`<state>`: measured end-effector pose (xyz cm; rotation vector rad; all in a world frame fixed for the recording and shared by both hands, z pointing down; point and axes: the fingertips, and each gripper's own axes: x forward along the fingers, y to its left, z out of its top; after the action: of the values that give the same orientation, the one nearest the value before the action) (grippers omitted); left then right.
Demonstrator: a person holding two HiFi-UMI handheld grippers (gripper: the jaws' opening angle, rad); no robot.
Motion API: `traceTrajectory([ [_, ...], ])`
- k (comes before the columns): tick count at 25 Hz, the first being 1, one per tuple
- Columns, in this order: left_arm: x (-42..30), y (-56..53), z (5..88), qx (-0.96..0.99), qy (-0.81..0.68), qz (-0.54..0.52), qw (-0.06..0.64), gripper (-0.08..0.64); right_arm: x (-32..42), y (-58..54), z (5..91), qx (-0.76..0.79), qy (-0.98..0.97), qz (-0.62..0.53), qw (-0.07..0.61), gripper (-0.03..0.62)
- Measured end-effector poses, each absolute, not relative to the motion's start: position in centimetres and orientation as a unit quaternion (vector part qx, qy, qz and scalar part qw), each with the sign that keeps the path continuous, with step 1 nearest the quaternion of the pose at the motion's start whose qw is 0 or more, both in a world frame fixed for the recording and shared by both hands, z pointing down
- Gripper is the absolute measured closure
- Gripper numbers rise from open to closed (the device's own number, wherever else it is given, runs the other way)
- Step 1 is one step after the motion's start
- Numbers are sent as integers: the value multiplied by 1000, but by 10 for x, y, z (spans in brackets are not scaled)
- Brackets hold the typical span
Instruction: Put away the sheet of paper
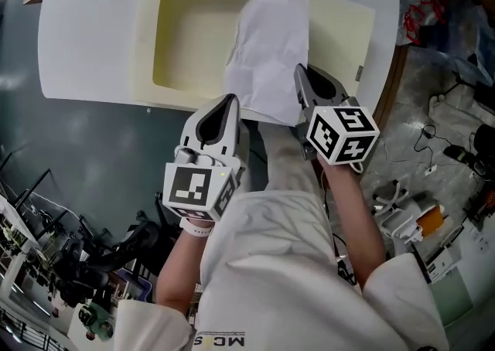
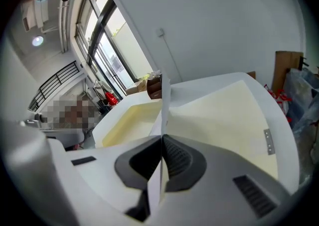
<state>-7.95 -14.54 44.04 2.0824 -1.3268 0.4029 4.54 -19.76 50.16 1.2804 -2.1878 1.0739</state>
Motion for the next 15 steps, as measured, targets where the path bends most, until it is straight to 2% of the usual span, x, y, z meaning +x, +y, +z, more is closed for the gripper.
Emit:
traceTrajectory([
  [15,-110,-154,469,768,-524,151,336,534,-36,-221,551,436,-755,461,164,578],
])
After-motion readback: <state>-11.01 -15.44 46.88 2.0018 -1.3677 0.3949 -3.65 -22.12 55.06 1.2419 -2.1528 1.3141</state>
